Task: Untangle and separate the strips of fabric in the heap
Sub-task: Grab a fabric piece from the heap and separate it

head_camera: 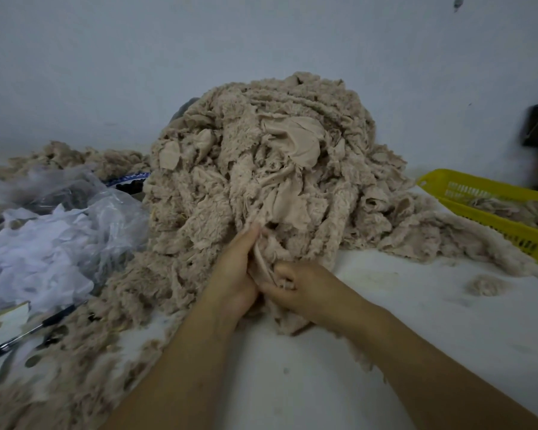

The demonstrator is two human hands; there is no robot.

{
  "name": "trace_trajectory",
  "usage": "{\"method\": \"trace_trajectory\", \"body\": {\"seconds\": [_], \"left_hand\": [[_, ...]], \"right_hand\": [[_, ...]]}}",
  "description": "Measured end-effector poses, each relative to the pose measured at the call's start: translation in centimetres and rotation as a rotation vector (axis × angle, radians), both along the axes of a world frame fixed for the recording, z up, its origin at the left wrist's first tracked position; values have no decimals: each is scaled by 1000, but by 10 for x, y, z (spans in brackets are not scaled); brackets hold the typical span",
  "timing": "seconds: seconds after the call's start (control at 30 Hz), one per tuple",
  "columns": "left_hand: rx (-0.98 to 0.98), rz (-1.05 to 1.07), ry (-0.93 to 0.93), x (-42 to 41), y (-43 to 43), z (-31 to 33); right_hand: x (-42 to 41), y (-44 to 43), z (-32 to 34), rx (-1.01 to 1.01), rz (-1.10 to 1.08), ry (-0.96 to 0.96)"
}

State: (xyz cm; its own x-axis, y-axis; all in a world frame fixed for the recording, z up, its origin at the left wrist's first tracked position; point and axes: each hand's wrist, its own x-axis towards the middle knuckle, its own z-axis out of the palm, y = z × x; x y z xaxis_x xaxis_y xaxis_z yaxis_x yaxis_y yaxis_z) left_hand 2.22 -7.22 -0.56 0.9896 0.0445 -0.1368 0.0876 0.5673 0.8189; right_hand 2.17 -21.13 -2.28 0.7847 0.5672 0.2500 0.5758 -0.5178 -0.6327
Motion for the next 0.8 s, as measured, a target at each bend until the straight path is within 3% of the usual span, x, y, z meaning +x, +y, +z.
{"method": "trace_trajectory", "body": {"seconds": [0.13, 0.33, 0.4, 0.5, 0.6, 0.8], "left_hand": [[31, 88, -204, -1, 8, 6], [135, 269, -210, -2, 4, 2], [76, 268, -191, 0, 6, 1], [-88, 200, -122, 1, 11, 4], [-205, 57, -15, 0, 8, 6], [-54, -21, 47, -1, -2, 3]], "right_hand": [[9, -12, 6, -218, -172, -176], [21, -30, 6, -93, -432, -211], [23, -29, 5, -52, -452, -179], [22, -27, 3, 39, -278, -30], [14, -20, 0, -8, -80, 15], [14, -17, -4, 2, -26, 70]]}}
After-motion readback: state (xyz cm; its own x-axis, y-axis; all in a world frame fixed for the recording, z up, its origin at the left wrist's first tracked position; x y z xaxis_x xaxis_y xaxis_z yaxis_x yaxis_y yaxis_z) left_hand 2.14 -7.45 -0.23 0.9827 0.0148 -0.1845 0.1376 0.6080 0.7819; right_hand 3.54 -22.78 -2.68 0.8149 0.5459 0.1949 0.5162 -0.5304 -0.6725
